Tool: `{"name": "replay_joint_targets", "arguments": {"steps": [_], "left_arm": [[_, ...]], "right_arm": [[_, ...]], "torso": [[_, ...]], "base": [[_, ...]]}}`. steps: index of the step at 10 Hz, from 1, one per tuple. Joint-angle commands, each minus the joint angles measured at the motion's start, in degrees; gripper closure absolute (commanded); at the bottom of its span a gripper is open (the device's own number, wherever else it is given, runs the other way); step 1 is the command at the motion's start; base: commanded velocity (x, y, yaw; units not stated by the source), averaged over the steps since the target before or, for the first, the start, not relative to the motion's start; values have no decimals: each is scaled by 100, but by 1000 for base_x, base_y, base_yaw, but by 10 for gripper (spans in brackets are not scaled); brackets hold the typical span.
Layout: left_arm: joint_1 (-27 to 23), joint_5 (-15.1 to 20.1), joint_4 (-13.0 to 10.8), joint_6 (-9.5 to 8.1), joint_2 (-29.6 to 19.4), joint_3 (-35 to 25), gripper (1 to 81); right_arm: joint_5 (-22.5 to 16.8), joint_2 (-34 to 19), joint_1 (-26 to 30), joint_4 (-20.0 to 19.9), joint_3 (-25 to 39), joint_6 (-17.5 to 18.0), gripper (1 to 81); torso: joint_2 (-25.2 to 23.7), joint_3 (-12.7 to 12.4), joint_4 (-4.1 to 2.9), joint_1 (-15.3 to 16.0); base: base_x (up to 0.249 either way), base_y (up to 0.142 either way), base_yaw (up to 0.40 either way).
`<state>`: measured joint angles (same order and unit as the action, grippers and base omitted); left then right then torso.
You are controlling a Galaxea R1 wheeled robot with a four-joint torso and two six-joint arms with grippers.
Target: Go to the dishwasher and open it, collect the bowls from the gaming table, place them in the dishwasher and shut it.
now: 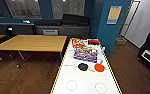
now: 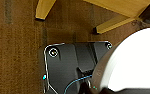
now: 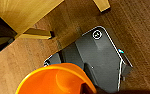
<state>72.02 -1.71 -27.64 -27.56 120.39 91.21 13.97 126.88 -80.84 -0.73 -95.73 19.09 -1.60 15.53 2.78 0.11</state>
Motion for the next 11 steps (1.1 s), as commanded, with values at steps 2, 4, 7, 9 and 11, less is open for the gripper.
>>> {"name": "replay_joint_targets", "arguments": {"steps": [2, 4, 7, 9, 11], "left_arm": [[220, -14, -225, 40, 636, 846, 811], [396, -23, -233, 40, 888, 1169, 811], [590, -23, -242, 40, 1506, 2103, 811], [677, -31, -260, 40, 1778, 2480, 811], [722, -40, -260, 40, 1910, 2621, 811]], "right_arm": [[-254, 95, 71, 100, -331, -19, 811], [-298, 435, -51, 108, -601, -19, 811], [-272, 1017, -359, 108, -1359, -28, 811], [-264, 1246, -412, 100, -1719, -19, 811], [-272, 1343, -377, 108, -1790, -28, 811]], "torso": [[-2, -35, 0, -2], [-6, -29, 0, -6], [-9, -31, 0, -9], [-9, -33, 0, -9], [-11, -440, 0, -11]], "base": [[0, 0, 0], [0, 0, 0], [0, 0, 0], [0, 0, 0], [0, 0, 0]]}}
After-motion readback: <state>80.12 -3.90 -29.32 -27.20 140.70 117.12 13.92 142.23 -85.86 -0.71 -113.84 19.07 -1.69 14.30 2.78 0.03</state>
